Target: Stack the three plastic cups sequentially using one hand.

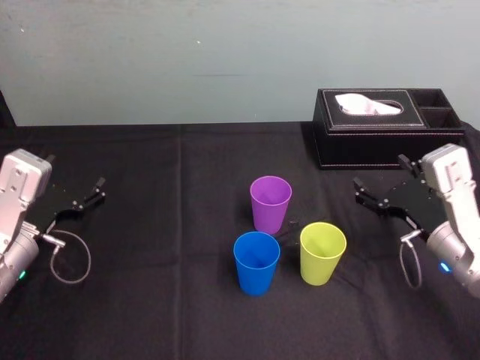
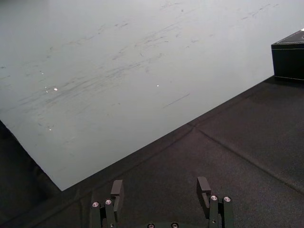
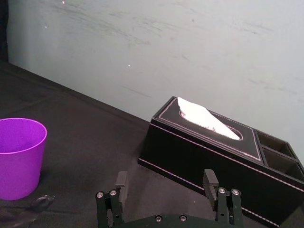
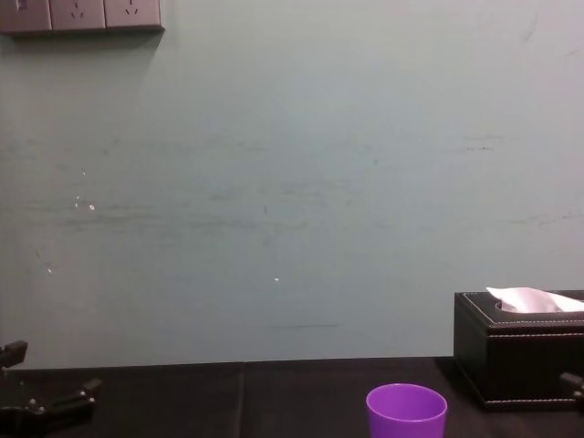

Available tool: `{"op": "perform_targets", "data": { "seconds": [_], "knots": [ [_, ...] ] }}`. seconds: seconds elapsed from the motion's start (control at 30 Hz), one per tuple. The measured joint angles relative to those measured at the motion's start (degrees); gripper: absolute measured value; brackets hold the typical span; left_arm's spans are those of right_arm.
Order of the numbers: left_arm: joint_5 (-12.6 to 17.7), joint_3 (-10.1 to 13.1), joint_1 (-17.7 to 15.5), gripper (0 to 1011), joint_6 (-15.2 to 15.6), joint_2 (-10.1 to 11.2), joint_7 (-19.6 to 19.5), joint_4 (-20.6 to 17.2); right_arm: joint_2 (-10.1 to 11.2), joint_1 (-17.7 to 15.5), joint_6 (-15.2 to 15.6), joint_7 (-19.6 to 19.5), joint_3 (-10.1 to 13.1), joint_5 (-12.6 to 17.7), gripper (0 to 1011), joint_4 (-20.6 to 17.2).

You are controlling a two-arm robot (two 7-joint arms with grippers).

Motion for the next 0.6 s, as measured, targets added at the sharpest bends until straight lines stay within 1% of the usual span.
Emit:
{"op": "perform_targets", "data": {
  "seconds": [0.07,0.1,0.17,0.2,0.27,0.4,0.43,0.53,0.6],
  "knots": [
    [0.0,0.0,0.0,1010,0.0,0.0,0.0,0.0,0.23,-0.34,0.6,0.89,0.82,1.12,1003,-0.36],
    [0.0,0.0,0.0,1010,0.0,0.0,0.0,0.0,0.53,-0.73,1.43,2.07,1.71,2.57,1003,-0.72],
    [0.0,0.0,0.0,1010,0.0,0.0,0.0,0.0,0.85,-1.1,2.18,3.07,2.54,3.91,1003,-1.12],
    [0.0,0.0,0.0,1010,0.0,0.0,0.0,0.0,1.24,-1.58,2.82,4.09,3.49,5.22,1003,-1.57],
    [0.0,0.0,0.0,1010,0.0,0.0,0.0,0.0,1.61,-2.18,3.21,4.94,4.31,6.34,1003,-2.02],
    [0.0,0.0,0.0,1010,0.0,0.0,0.0,0.0,2.86,-4.18,3.4,7.17,6.69,8.94,1003,-3.5],
    [0.0,0.0,0.0,1010,0.01,0.0,0.0,0.0,3.42,-5.2,3.35,8.14,7.74,10.08,1003,-4.32],
    [0.0,0.0,0.0,1010,0.0,0.0,0.0,0.0,4.25,-6.86,3.04,9.4,9.03,11.25,1003,-5.67],
    [0.0,0.0,0.0,1010,0.0,0.0,0.0,0.0,5.19,-8.66,2.28,10.7,10.21,12.05,1003,-7.23]
  ]
}}
